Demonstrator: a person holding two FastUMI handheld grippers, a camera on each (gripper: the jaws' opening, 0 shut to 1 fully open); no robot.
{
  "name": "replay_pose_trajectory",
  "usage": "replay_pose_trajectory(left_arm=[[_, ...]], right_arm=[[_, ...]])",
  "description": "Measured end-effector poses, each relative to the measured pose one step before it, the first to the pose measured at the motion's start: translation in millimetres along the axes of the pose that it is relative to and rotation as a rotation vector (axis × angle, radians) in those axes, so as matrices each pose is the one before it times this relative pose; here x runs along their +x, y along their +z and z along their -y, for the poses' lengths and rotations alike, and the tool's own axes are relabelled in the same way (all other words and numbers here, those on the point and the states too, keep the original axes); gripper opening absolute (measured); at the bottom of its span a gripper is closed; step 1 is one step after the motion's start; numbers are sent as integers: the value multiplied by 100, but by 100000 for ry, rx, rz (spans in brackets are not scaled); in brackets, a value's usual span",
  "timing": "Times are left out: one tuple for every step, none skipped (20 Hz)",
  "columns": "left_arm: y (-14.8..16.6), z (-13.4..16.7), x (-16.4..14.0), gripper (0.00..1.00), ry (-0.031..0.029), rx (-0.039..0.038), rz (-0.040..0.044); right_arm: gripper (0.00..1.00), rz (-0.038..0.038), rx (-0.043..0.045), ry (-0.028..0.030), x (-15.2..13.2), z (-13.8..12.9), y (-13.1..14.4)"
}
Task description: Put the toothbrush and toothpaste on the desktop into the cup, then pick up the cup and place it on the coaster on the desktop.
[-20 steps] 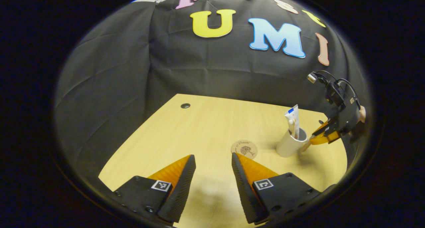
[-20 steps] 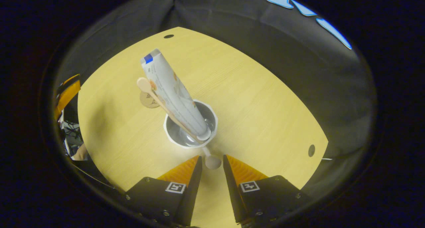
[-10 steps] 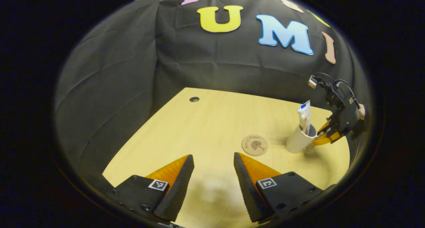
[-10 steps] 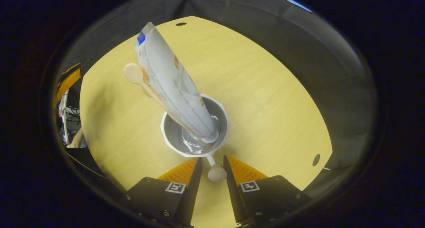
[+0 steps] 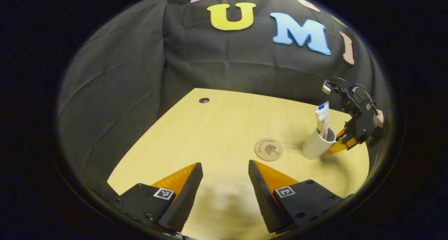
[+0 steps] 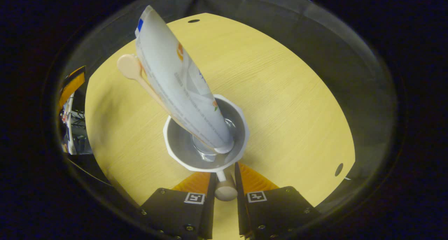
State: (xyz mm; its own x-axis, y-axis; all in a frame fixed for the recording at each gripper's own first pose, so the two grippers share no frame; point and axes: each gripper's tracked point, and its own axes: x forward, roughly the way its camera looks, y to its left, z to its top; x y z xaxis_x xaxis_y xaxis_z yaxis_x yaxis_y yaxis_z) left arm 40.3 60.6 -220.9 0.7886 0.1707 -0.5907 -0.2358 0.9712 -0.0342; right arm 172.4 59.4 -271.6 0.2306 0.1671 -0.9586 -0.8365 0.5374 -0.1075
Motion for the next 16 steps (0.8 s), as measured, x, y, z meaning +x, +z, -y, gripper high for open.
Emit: replay_pose_trajectory(left_arm=[[71, -22, 12, 89, 200, -42, -26], [-23, -66, 46, 89, 296, -15, -117], [-23, -48, 25, 89, 205, -100, -79], [24, 6, -30, 88, -1, -61, 18], [41, -18, 98, 89, 67, -17, 58], [-9, -53, 20, 89, 79, 93, 136], [118, 18, 50, 89, -97, 86, 252], [-1, 1, -166, 89, -81, 164, 88], [53, 18, -168, 89, 94, 309, 93], [-275, -19, -106, 89, -77, 265, -41], [-41, 9, -29, 89, -86, 142, 20], [-21, -14, 28, 88, -249, 91, 79], [106, 32, 105, 88, -129, 105, -54], [-117, -34, 148, 88, -63, 176, -66], [-3, 10, 20, 88, -130, 186, -136], [28, -38, -55, 88, -1, 146, 204]], right_arm=[[29, 875, 460, -136, -306, -11, 165], [24, -111, 45, 368, 257, -67, -118], [24, 1029, 446, -654, -181, 20, 191], [19, 880, 1232, 107, 144, -163, -76], [19, -219, 1220, 300, -142, -177, -170], [19, 1489, 1789, 161, 20, -319, 143], [19, 1319, 2064, 1060, 188, -290, 48], [19, 1300, 1746, 262, -118, -198, -42], [19, 1862, 2474, -1131, -272, 116, 329], [13, 631, 1716, -1031, 370, 30, -127], [13, 1489, 531, -432, -612, -36, -75], [13, 209, 981, -397, 243, -24, 5], [12, 852, 695, -407, 217, -126, -12], [13, 624, 373, -229, -116, 47, -25], [13, 361, 782, 37, -41, -84, -88], [13, 287, 1100, 524, -52, -341, -75]])
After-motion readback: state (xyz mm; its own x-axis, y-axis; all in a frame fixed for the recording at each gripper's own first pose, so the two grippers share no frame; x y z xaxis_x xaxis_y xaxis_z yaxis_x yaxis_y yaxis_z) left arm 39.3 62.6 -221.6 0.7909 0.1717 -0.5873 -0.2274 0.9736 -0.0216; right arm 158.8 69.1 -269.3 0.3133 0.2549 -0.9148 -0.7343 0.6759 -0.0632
